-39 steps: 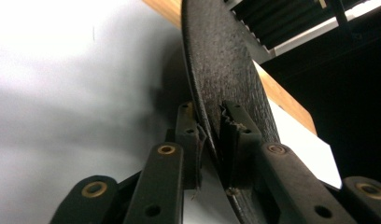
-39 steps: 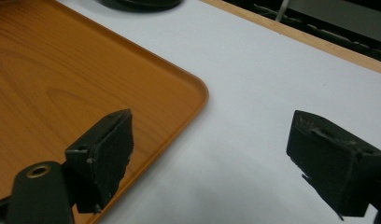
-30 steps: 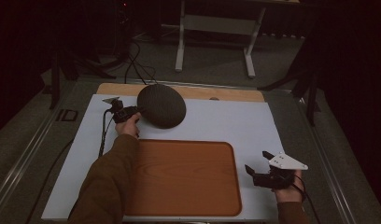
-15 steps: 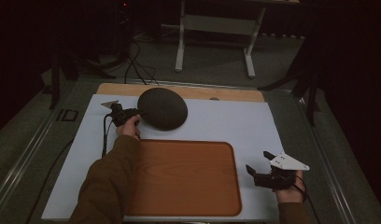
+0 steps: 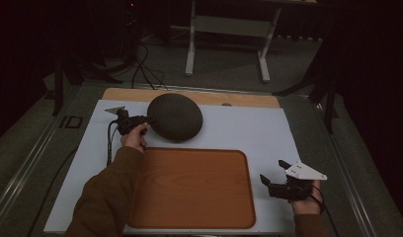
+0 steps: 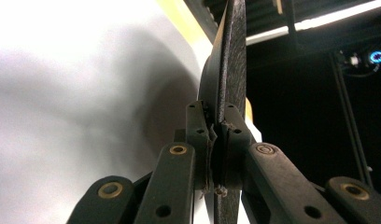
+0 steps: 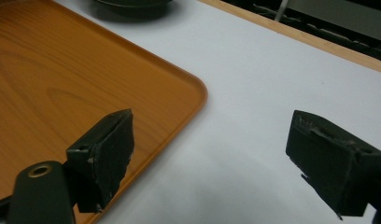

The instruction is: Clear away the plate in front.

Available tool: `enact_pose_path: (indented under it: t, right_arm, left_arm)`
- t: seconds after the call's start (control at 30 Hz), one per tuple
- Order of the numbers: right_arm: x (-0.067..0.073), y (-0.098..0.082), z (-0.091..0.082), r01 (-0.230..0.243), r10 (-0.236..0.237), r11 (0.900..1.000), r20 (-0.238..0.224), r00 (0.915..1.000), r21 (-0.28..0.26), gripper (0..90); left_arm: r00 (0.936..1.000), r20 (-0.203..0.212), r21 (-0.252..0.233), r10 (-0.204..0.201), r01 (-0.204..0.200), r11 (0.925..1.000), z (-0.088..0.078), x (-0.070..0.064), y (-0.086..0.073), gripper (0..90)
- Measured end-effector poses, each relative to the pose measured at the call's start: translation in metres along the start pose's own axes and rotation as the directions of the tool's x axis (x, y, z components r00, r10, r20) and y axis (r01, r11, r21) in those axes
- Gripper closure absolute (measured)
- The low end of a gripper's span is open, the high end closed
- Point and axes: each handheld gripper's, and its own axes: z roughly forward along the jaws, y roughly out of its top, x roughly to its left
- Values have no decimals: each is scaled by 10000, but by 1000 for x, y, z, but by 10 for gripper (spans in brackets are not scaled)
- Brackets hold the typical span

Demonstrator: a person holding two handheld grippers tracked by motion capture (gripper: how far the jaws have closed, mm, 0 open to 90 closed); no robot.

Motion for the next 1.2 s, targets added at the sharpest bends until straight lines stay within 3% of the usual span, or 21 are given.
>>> enact_pose_path:
  t: [0.2, 0.43, 0.6, 0.83, 0.97, 1.1, 1.2]
  right_arm:
    - [1, 1, 2, 26, -26, 10000, -44, 10000, 11, 149]
    - [0, 1, 1, 17, -17, 10000, -59, 10000, -6, 149]
    - [1, 1, 1, 14, -14, 10000, -52, 10000, -7, 149]
    - [1, 1, 2, 46, -46, 10000, -48, 10000, 38, 149]
    - [2, 1, 3, 58, -58, 10000, -64, 10000, 48, 149]
    - [3, 3, 2, 117, -117, 9999, -60, 9999, -21, 149]
    - [2, 2, 1, 66, -66, 10000, -59, 10000, -17, 149]
  left_arm:
    - [9978, 553, 371, 368, -389, 9986, -14, -12, -8, 858]
    - [9913, 1207, 734, 527, -618, 9954, -31, -15, -32, 859]
    - [9901, 1241, 1112, 662, -802, 9906, -43, -14, -55, 859]
    - [9909, 1251, 1782, 494, -714, 9814, -63, -4, -91, 859]
    - [9923, 1218, 2160, 237, -498, 9751, -66, 3, -106, 858]
    - [9926, 1150, 2502, 403, -682, 9658, -64, 2, -119, 856]
    - [9933, 1136, 2756, 199, -507, 9599, -62, 5, -128, 856]
